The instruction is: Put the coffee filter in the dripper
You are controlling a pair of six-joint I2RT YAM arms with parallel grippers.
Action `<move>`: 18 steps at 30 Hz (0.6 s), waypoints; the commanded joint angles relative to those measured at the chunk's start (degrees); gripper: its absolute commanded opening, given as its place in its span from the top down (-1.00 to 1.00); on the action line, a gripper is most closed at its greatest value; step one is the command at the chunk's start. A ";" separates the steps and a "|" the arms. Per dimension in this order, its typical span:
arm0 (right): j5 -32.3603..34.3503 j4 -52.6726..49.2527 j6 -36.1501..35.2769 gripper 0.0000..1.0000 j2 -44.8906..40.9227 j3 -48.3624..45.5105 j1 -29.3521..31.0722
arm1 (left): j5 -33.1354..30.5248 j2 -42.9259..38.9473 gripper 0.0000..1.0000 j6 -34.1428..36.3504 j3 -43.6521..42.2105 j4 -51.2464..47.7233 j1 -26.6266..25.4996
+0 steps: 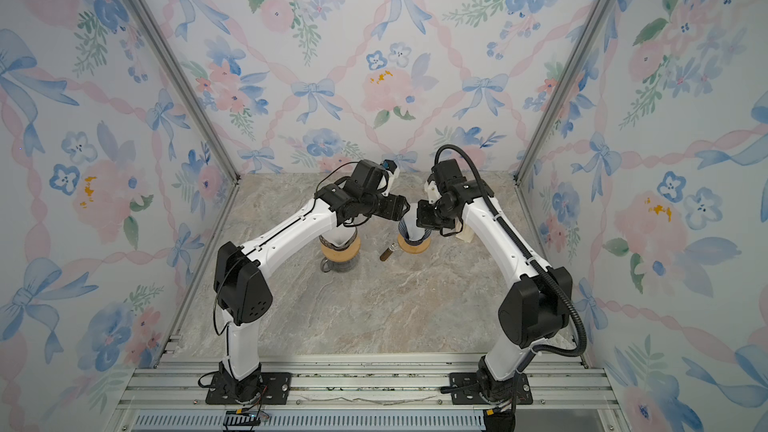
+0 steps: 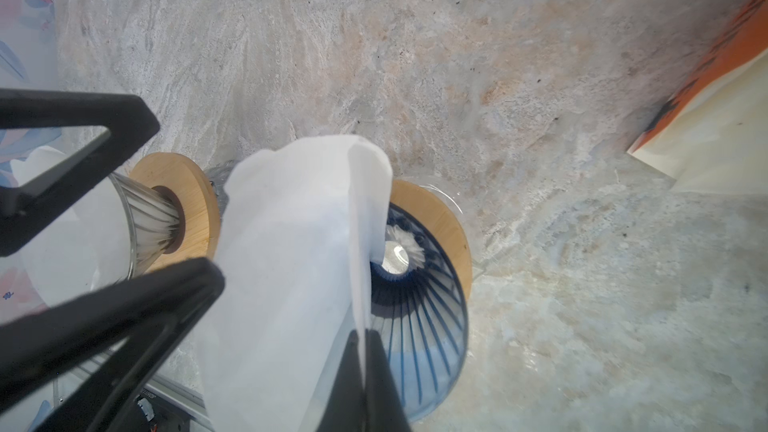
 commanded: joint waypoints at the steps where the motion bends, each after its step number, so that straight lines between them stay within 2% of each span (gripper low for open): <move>1: -0.50 0.49 0.62 0.97 -1.19 -0.60 0.20 | 1.49 0.98 -0.52 -0.64 1.42 -0.48 -0.40; 10: 0.03 0.64 0.44 0.93 -1.33 -0.91 0.35 | 0.86 2.12 -0.50 -1.50 0.18 -0.52 -0.99; 18: 0.56 0.36 0.05 0.87 -1.17 -0.92 0.55 | 0.59 2.92 -0.38 -1.78 -0.18 -0.51 -1.63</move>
